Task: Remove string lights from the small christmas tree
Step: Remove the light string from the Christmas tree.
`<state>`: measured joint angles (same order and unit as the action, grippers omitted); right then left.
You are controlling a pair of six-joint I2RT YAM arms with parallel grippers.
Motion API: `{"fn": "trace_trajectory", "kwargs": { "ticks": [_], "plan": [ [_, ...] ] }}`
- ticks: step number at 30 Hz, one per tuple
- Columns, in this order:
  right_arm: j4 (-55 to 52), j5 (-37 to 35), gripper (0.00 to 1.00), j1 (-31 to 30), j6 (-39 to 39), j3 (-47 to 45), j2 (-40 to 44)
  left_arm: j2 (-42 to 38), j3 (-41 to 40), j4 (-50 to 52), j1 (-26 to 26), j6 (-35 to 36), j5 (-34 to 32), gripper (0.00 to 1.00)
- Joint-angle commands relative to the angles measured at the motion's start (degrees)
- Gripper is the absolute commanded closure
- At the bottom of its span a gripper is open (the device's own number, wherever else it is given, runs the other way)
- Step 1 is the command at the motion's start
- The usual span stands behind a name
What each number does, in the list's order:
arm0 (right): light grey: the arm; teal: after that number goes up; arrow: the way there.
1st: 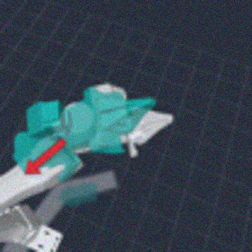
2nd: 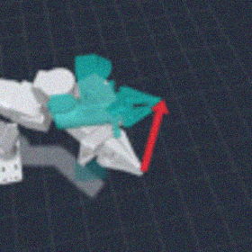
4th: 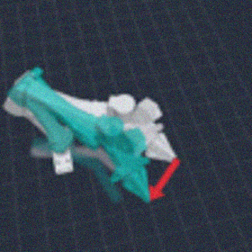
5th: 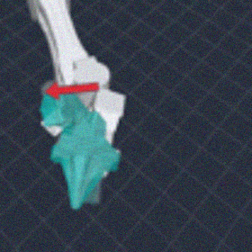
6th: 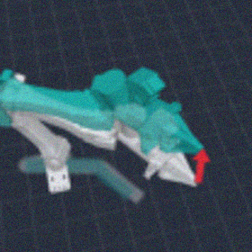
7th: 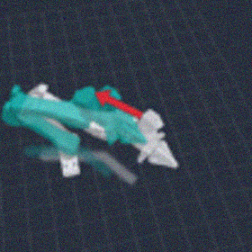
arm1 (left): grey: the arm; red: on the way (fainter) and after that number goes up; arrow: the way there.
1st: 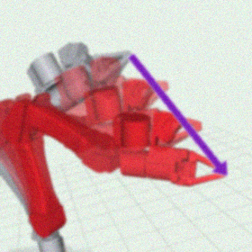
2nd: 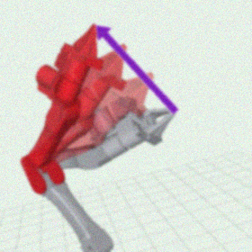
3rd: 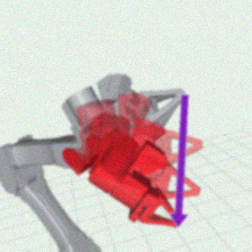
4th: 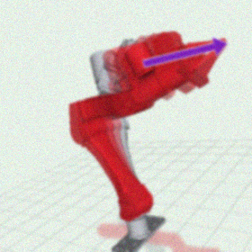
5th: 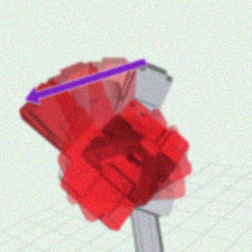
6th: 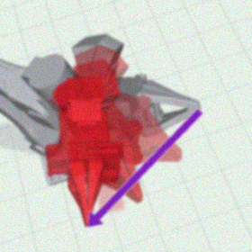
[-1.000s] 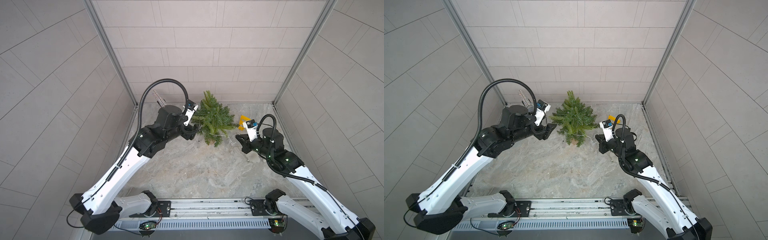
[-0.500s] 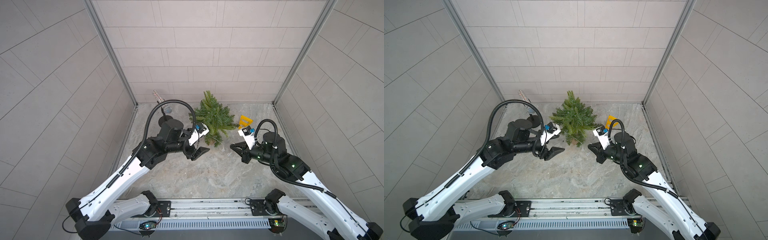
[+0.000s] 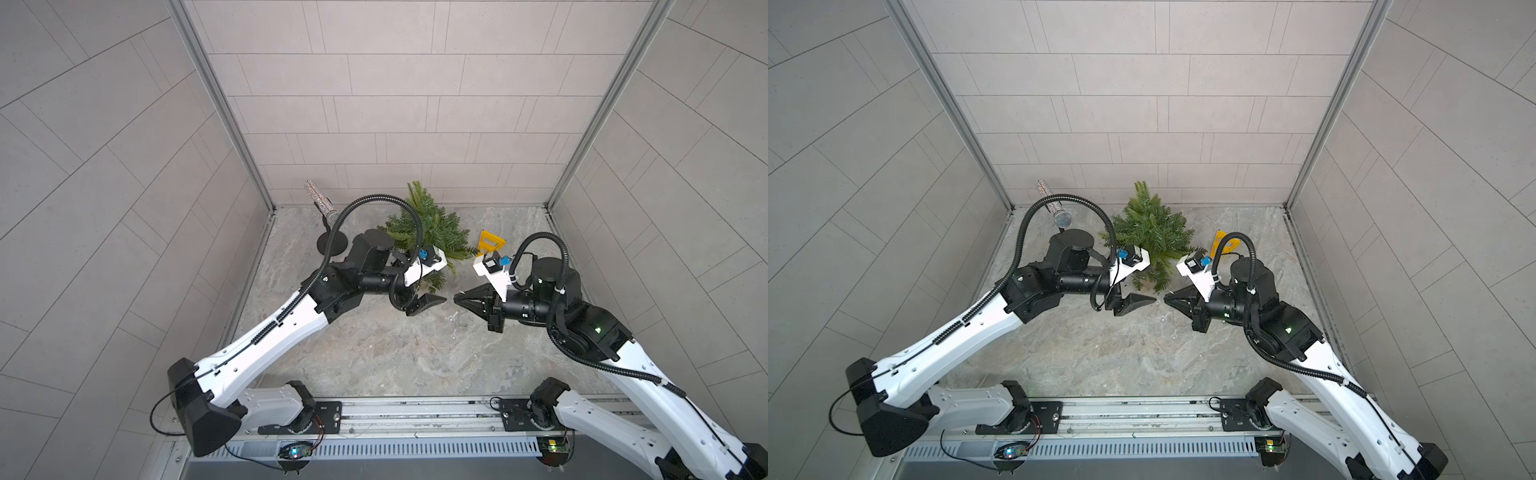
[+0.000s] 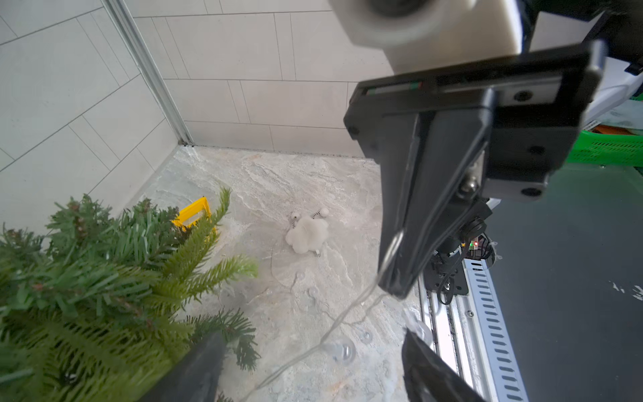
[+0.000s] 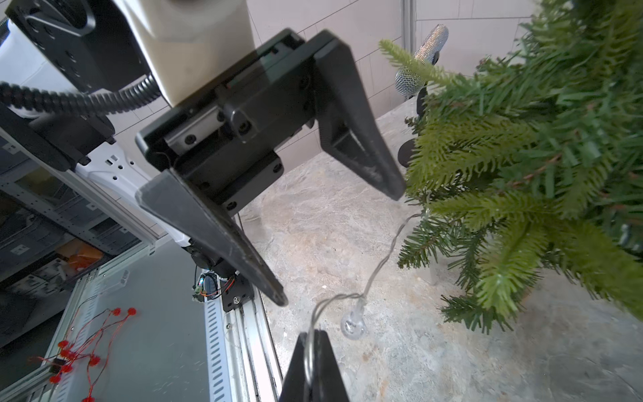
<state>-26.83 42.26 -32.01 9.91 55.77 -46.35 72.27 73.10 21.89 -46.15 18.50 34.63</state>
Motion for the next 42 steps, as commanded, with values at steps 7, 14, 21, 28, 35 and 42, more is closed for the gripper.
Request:
{"fn": "trace_trajectory", "kwargs": {
  "ticks": [7, 14, 21, 28, 35, 42],
  "plan": [
    [1.5, 3.2, 1.00, -1.1, -1.9, 1.8, -0.3, 1.9, 1.6, -2.1, -0.3, 2.6, 4.0, 0.33],
    [1.1, 3.6, 1.00, -1.2, -2.5, 2.6, -0.9, -2.7, -0.5, 2.3, -0.3, 4.7, 4.3, 0.39],
    [3.3, 5.3, 1.00, -1.7, -1.7, 3.2, -2.3, -0.4, 2.3, 7.5, -0.3, 7.4, 7.4, 0.45],
    [3.1, 5.5, 1.00, -2.2, -2.4, 3.2, -2.8, 3.2, 4.2, 9.2, -0.2, 9.4, 6.1, 0.45],
    [2.4, 5.6, 1.00, -2.2, -3.0, 2.9, -2.9, 3.1, 3.6, 5.1, -0.2, 7.0, 5.0, 0.77],
    [0.2, 3.9, 0.91, -2.2, -4.1, 3.3, -3.1, -2.7, -1.5, -0.6, -0.2, 2.5, 1.4, 1.00]
  ]
}}
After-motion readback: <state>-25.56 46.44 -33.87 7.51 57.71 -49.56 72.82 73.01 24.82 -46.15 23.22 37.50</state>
